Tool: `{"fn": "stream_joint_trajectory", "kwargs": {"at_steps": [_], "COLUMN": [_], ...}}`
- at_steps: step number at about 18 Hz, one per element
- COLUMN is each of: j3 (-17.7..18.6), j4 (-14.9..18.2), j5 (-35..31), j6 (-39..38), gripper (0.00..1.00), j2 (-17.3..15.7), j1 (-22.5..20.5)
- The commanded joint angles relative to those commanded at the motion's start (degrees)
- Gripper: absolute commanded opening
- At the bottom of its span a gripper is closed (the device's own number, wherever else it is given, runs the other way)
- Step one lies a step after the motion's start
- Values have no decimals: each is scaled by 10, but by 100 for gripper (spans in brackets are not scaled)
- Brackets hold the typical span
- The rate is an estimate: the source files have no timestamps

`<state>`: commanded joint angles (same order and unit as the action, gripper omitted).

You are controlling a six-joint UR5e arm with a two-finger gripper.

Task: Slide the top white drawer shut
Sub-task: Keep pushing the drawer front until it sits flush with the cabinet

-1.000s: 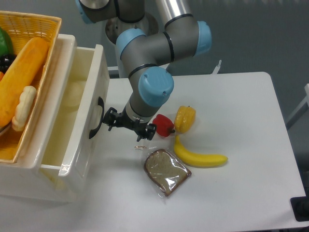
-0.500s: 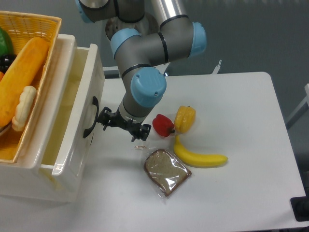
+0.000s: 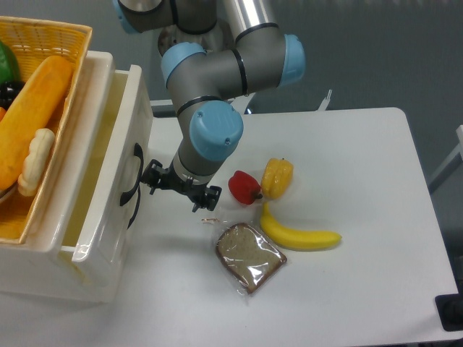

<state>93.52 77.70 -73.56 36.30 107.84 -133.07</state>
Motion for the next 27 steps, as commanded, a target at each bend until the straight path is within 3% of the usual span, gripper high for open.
{"fn": "stream_joint_trajectory", "kwargs": {"at_steps": [27], "j3": [4], "j4": [0], "j5": [32], "j6": [1], "gripper": [100], "j2": [-1], "j1": [1]}}
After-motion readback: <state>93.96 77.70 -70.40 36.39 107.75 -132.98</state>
